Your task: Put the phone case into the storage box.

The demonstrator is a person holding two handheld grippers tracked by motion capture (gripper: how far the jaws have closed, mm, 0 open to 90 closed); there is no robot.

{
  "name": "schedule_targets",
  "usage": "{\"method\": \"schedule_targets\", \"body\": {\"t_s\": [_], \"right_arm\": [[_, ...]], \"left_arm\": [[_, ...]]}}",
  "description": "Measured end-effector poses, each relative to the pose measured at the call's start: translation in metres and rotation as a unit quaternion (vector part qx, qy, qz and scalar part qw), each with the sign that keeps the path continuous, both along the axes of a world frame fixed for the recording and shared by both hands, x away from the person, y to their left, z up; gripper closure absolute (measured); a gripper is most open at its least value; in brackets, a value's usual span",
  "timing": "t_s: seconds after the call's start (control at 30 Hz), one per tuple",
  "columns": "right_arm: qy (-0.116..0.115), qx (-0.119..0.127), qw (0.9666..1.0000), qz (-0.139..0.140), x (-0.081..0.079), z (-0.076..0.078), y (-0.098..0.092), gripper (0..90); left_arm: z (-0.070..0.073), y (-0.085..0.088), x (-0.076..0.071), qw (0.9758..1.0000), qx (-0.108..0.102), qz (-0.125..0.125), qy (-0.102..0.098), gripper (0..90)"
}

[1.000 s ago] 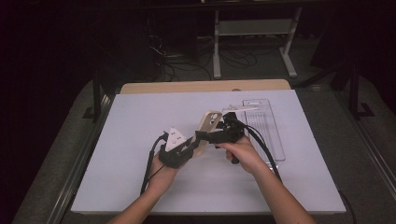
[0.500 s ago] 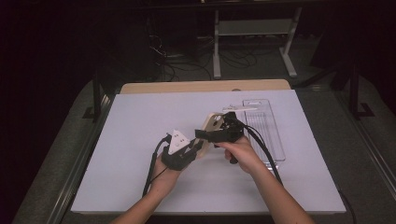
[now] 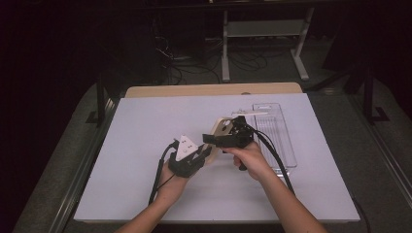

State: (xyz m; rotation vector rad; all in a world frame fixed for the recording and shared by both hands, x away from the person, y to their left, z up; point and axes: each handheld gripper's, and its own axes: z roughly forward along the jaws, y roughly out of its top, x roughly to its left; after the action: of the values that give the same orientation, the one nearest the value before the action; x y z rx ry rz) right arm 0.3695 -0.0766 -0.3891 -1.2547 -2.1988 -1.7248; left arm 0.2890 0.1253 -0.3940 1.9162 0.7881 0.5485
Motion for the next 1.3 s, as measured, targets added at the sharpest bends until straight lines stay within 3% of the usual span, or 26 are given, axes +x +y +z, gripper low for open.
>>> {"method": "schedule_targets", "body": {"t_s": [0.27, 0.4, 0.57, 0.77, 0.9, 1.0, 1.3], "right_arm": [[0.002, 0.0, 1.0, 0.0, 0.0, 0.0, 0.0, 4.8], [0.001, -0.006, 1.0, 0.002, 0.0, -0.001, 0.001, 5.2], [-0.001, -0.01, 0.9999, 0.002, 0.0, -0.002, 0.002, 5.4], [0.0, -0.014, 0.9999, -0.004, 0.0, -0.001, 0.001, 5.7], [-0.001, -0.015, 0.9999, -0.006, 0.0, -0.001, 0.0, 5.9], [-0.002, -0.015, 0.9998, -0.008, 0.0, -0.001, 0.0, 6.0], [-0.001, -0.019, 0.9998, -0.007, 0.001, -0.002, 0.0, 6.1]], "left_arm": [[-0.001, -0.001, 0.0, 1.0, -0.008, -0.001, 0.003, 77.8], [-0.001, -0.001, 0.001, 0.9999, -0.01, -0.002, 0.004, 72.1], [-0.001, 0.0, 0.002, 0.9999, -0.006, -0.007, 0.009, 55.8], [-0.002, 0.001, 0.005, 0.9992, -0.018, -0.018, 0.029, 45.2], [0.0, 0.005, 0.006, 0.9985, -0.014, -0.032, 0.041, 35.1], [0.003, 0.011, 0.008, 0.998, -0.013, -0.035, 0.051, 27.1], [0.011, 0.036, 0.016, 0.9965, -0.023, -0.056, 0.058, 14.2]]}}
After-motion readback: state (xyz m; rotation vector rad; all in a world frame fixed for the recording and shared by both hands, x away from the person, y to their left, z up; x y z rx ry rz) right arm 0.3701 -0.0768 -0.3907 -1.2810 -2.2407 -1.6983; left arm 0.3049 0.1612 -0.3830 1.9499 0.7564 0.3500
